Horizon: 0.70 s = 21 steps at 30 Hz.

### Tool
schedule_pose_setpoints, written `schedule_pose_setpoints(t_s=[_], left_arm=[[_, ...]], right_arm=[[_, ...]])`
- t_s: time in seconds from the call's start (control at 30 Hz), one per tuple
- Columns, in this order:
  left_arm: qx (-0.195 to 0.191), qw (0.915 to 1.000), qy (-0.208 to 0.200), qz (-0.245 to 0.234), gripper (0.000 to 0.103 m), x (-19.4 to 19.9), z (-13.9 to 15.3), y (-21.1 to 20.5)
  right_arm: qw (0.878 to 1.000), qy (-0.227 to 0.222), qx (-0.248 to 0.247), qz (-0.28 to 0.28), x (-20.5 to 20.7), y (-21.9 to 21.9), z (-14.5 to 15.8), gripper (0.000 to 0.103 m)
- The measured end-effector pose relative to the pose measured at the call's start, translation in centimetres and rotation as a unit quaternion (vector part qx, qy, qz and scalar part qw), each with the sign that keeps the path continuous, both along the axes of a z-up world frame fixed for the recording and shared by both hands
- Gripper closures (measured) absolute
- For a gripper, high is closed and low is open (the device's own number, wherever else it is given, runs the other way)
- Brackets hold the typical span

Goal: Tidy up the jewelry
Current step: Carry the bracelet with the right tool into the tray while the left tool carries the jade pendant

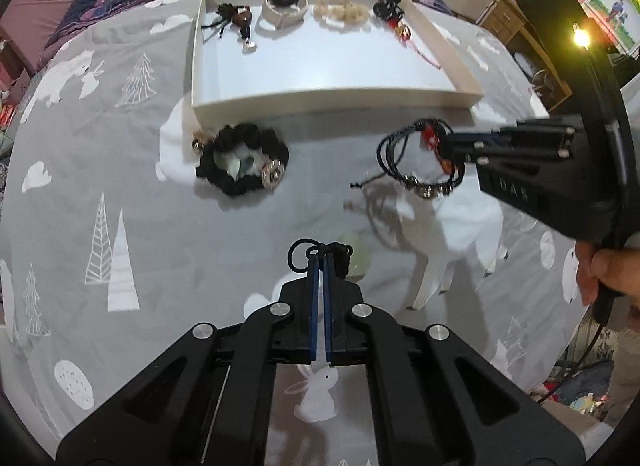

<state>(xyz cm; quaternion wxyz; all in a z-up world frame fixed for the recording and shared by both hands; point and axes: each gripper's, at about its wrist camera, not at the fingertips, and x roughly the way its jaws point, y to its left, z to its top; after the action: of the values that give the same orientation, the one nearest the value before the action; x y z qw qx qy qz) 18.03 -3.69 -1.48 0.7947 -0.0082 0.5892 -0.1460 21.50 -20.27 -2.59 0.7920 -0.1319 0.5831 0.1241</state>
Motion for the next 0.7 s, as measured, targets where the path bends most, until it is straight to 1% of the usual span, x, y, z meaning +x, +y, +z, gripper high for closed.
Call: schedule_pose_setpoints(t_s=[0.1,0.2,0.37,0.4,0.53,0.7], left_arm=[[-0.003,1.0000,0.001,0.003,0.103,0.5,0.0,0.0],[-0.009,0.9999,-0.005,-0.001,0.103,0.3,0.2,0.1],[-0.011,0.9989,-0.043,-0.014,0.103,0.2,2.4,-0.7],[-0.009,0.9982,-0.057,-0.017,0.103,0.2,3.1,-1.0],[-0.004,0.9960,-0.085,-0.029,0.103,0.6,4.7,-1.5],[-0.008,0.9932,-0.112,-0.030,0.103,3.1,7.2,-1.5]], right_arm=[[1.000,-0.009,0.003,-0.004,-0.5,0.2,0.8,0.097],[1.000,-0.017,0.011,-0.006,-0.7,-0.7,1.5,0.097],[0.999,-0.036,0.028,-0.016,-0.3,-1.4,3.4,0.097],[0.999,-0.040,0.032,-0.017,-0.3,-1.5,3.8,0.097],[0.998,-0.052,0.039,-0.019,-0.1,-1.6,4.6,0.097],[0.995,-0.075,0.060,-0.034,0.7,-2.5,6.6,0.097]])
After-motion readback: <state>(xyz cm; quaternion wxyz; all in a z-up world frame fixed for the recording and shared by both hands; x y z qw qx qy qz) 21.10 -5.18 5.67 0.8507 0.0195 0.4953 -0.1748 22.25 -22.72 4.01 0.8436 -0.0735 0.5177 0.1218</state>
